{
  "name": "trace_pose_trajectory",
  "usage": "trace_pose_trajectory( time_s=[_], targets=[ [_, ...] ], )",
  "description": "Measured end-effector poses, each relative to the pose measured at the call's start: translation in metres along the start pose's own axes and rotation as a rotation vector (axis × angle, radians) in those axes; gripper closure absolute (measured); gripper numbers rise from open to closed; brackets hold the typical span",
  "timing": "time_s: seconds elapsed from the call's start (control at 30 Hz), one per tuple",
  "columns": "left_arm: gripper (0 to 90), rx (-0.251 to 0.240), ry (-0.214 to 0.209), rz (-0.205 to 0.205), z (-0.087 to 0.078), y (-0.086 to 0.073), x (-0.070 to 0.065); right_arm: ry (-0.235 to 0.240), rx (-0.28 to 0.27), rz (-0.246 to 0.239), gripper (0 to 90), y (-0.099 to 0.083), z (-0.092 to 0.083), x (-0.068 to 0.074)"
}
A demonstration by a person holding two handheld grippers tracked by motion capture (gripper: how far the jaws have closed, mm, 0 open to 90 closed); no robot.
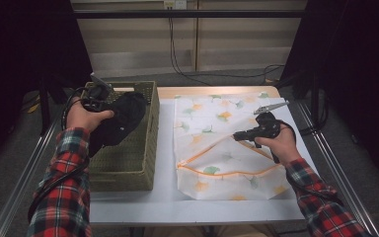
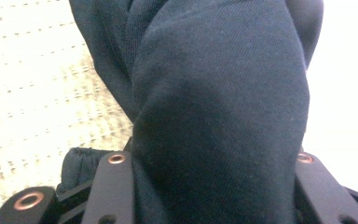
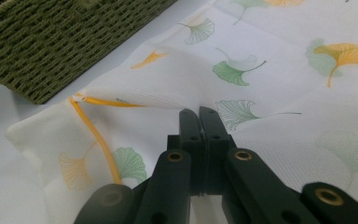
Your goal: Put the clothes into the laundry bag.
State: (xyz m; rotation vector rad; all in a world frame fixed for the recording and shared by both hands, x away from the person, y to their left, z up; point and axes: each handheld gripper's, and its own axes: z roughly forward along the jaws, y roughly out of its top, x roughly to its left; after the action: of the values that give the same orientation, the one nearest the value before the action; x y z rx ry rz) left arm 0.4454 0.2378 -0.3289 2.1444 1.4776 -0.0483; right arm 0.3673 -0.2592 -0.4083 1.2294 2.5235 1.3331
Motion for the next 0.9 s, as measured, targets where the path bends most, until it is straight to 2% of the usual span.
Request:
trace_pose_trajectory(
  time_s=[0.13,0.2,0.33,0.4,0.47,0.5,0.57,0.63,0.67,0.7,0.77,0.83,0.87,0.9],
  targets=[
    [55.4,0.013,-0.009,0.027,-0.006,0.004,-0.006,0.005,0.001,-0.002,90.0,-0.001,0.001,0.000],
    [55.5,0.010,-0.030,0.019,-0.008,0.005,-0.011,0.004,0.003,0.000,90.0,-0.001,0.002,0.001],
    [55.5,0.018,-0.047,0.056,-0.010,0.006,-0.018,0.000,0.008,-0.003,90.0,-0.001,0.002,0.001],
    [55.5,0.016,-0.059,0.058,-0.010,0.007,-0.023,0.003,0.004,-0.003,90.0,0.000,0.002,0.001],
    [55.5,0.020,-0.080,0.081,-0.011,0.009,-0.027,0.002,0.002,0.002,90.0,0.000,0.001,0.001],
    [55.5,0.014,-0.085,0.076,-0.010,0.009,-0.030,0.003,0.002,0.004,90.0,0.000,0.001,0.001],
    [55.5,0.024,-0.091,0.103,-0.011,0.011,-0.034,0.005,0.004,-0.001,90.0,-0.001,0.002,0.001],
    [55.5,0.021,-0.102,0.103,-0.010,0.012,-0.040,-0.001,0.006,0.002,90.0,-0.002,0.001,0.001],
    [55.5,0.037,-0.113,0.125,-0.011,0.013,-0.041,-0.001,0.004,0.001,90.0,-0.002,0.000,0.001],
    [55.5,0.027,-0.109,0.119,-0.010,0.014,-0.045,0.000,0.001,0.002,90.0,-0.002,0.000,0.001],
    [55.5,0.036,-0.121,0.149,-0.011,0.016,-0.049,-0.003,-0.001,0.002,90.0,-0.002,-0.001,0.002],
    [55.5,0.038,-0.135,0.161,-0.011,0.017,-0.055,-0.005,0.005,0.001,90.0,-0.001,0.000,0.002],
    [55.5,0.029,-0.141,0.153,-0.010,0.017,-0.058,-0.008,0.002,0.006,90.0,0.000,0.000,0.002],
    [55.4,0.042,-0.147,0.175,-0.009,0.018,-0.060,-0.001,-0.002,0.006,90.0,0.000,0.001,0.003]
  ],
)
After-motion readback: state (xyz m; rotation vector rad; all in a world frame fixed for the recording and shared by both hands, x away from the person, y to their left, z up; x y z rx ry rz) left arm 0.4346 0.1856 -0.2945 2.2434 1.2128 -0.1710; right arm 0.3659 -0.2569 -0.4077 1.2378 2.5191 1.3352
